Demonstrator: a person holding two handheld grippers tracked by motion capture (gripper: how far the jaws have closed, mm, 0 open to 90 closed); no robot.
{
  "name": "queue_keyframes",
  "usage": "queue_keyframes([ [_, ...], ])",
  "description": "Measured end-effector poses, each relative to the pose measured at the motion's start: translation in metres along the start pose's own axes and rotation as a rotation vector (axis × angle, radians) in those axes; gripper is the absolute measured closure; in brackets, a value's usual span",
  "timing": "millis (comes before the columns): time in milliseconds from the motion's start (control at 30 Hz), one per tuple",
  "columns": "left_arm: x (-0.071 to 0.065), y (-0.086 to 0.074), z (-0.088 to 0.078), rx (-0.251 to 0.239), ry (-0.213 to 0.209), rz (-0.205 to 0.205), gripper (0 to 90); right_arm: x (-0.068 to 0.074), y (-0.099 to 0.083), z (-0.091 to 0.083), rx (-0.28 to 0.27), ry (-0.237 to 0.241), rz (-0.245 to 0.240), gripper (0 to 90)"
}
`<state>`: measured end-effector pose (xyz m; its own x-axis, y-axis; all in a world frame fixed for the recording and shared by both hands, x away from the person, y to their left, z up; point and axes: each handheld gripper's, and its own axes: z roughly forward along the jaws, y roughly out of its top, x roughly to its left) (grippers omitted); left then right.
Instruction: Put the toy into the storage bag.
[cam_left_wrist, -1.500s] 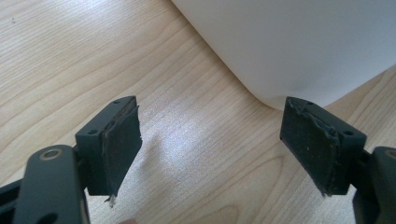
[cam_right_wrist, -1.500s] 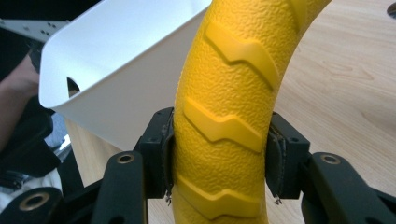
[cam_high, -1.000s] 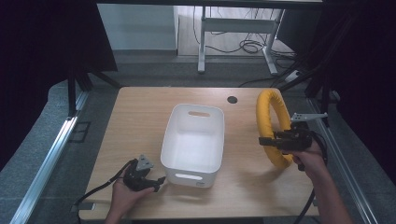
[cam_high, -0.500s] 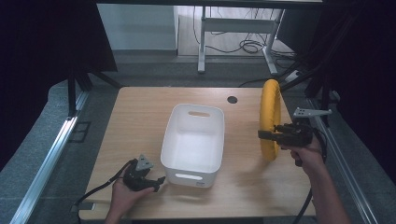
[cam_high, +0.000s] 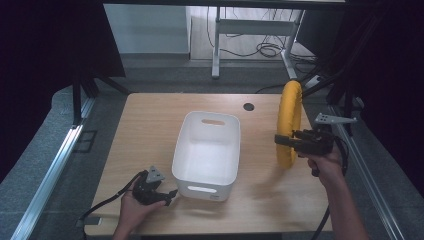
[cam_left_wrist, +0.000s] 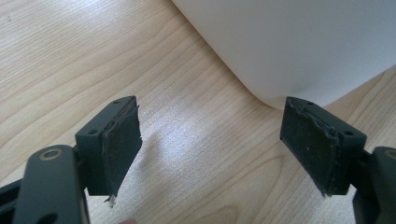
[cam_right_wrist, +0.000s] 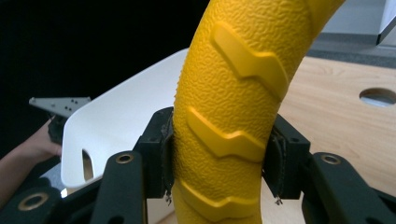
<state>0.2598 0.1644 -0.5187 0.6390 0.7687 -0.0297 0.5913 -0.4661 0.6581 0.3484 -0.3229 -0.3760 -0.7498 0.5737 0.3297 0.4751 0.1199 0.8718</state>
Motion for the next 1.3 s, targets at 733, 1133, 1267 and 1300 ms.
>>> queue_keyframes([
  [733,0.000,0.000,0.000,-0.002,-0.003,-0.003,20.3,0.040,0.003,0.025,-0.238,-0.198,-0.027,50.3],
  [1133,-0.001,0.000,0.001,-0.001,0.000,-0.005,20.4,0.059,-0.003,0.044,-0.267,-0.289,-0.076,50.0],
  [1267,-0.001,0.000,0.001,0.000,0.000,-0.004,20.4,0.061,-0.004,0.048,-0.278,-0.288,-0.076,50.0],
  [1300,-0.001,0.000,0.001,0.000,0.000,-0.004,20.4,0.061,-0.005,0.049,-0.283,-0.286,-0.072,50.0],
])
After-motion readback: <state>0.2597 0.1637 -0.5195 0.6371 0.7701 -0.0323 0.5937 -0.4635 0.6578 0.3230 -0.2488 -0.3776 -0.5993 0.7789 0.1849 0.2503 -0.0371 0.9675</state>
